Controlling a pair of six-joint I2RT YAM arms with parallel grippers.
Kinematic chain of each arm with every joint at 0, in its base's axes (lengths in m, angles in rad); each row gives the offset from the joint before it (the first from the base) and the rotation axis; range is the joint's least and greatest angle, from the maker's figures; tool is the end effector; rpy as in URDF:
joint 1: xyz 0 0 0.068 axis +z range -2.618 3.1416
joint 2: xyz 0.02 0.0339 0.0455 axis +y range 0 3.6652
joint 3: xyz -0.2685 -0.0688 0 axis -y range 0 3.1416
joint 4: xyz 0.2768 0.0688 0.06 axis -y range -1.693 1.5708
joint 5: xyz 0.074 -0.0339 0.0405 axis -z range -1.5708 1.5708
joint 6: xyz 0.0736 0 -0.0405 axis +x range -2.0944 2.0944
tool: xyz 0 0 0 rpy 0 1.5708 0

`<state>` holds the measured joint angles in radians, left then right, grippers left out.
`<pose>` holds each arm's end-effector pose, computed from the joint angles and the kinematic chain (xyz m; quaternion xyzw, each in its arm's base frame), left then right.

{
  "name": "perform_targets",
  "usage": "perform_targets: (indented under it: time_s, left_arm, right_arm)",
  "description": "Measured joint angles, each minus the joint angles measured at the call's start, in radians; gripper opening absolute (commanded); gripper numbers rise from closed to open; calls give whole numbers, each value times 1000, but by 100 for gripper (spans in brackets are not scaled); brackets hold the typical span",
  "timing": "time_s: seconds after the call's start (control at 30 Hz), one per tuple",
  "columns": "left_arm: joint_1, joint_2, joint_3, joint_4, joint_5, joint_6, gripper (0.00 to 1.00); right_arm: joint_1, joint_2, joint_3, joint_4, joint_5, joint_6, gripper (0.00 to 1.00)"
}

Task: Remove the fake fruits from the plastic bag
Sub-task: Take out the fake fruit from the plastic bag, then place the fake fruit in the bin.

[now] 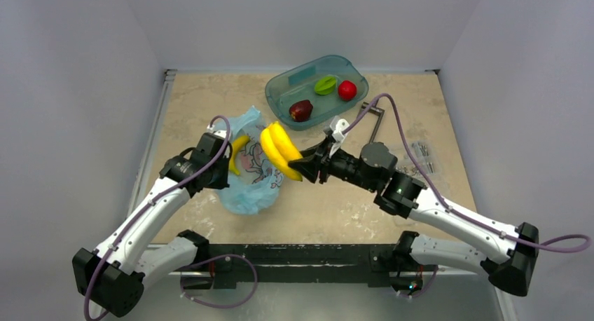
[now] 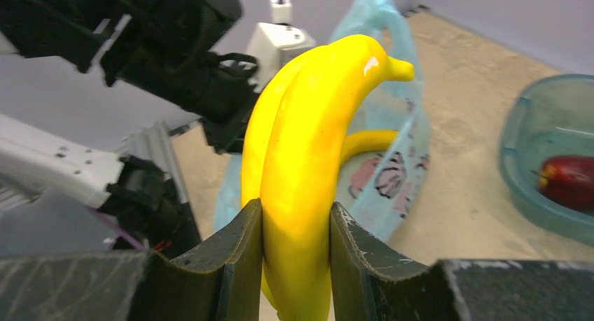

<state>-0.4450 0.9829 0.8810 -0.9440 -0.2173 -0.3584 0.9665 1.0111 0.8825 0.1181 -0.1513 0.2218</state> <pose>0.2105 -0.0828 0.2422 0.0135 0.9604 -0.0045 0.2783 0.1650 0.2584 0.3635 -0.3074 0.6409 0.4371 0.5511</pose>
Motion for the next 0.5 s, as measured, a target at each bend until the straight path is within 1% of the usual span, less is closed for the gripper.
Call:
perform_targets:
  time_s: [0.13,0.27,0.37,0.5]
  left_arm:
    - [0,-1,0,0,1,0,0]
    - [0,-1,0,0,4,1,0]
    - [0,-1,0,0,7,1,0]
    - [1,-1,0,0,13,1,0]
  right_arm:
    - [-16,-71,-81,-6,134,-23,0]
    - [-56,-38,-111,-2,303,-7,0]
    - [-114,78,-67,-8,413,44,0]
    - [-169,321,130,-61,512,101,0]
